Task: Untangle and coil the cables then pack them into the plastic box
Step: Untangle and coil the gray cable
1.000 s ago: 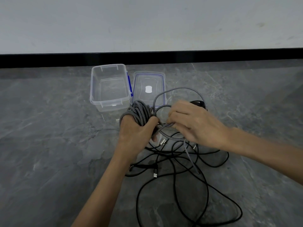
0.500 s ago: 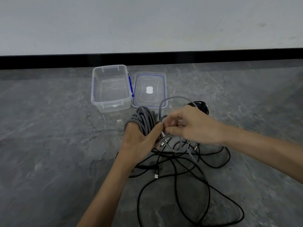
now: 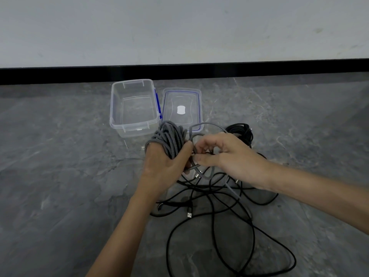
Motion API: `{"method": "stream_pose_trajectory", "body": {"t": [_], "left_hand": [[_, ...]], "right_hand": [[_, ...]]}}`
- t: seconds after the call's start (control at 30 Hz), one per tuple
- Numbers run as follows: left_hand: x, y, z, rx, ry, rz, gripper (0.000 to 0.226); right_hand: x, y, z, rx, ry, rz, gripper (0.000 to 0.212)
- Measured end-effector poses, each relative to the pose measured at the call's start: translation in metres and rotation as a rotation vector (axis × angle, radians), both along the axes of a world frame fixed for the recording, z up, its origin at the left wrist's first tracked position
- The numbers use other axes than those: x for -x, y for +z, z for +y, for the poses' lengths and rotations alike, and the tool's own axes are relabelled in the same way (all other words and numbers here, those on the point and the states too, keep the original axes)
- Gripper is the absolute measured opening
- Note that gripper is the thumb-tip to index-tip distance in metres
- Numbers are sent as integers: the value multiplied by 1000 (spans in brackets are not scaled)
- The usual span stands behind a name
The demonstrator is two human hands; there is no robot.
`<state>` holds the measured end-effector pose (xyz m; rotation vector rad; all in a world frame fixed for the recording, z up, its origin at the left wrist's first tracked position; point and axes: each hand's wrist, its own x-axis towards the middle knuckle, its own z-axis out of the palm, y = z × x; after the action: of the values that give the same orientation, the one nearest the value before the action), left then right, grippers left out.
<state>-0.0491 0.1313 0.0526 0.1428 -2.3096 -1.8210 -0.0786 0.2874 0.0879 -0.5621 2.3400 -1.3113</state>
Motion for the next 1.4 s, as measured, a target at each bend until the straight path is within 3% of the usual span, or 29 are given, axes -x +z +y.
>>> {"method": "stream_pose_trajectory", "body": {"t": [0.17,0.27,0.37,0.53,0.67,0.73,0.83,0.97,1.03,1.13,1.23,1.4], "left_hand": [[5,-4,-6,-92,103,-12,27],[5,-12,-4,-42,81,23,28],[0,-16,5,-13,23,-9,22],[4,-16,5,28,87,-42,34],[11,-24,-2,20,171,-90,37],[10,-26,-1,37,166,-100,32],[9,-25,1,96,203,-106,35],[10,-19,0,195,197,-92,40],[6,-18,3,240,171,-83,41],[4,-19,9,324,175,-58,45],[9,-24,7,333,208,-111,45],[18,-29,-13,267,276,-231,41]], "right_hand": [[-7,3,-3,-72,116,121,7],[-3,9,-8,-65,101,-52,23],[5,9,-15,-84,-83,-209,47],[2,0,-8,-39,-47,-32,25],[-3,16,-5,94,247,56,9],[-2,18,-6,124,260,-42,18],[8,16,-6,293,75,-281,38],[16,22,-8,669,-269,-720,27],[17,26,-9,730,-361,-809,34],[19,24,-9,608,-421,-757,42],[18,22,-6,471,-343,-612,35],[21,39,4,747,-176,-573,26]]}}
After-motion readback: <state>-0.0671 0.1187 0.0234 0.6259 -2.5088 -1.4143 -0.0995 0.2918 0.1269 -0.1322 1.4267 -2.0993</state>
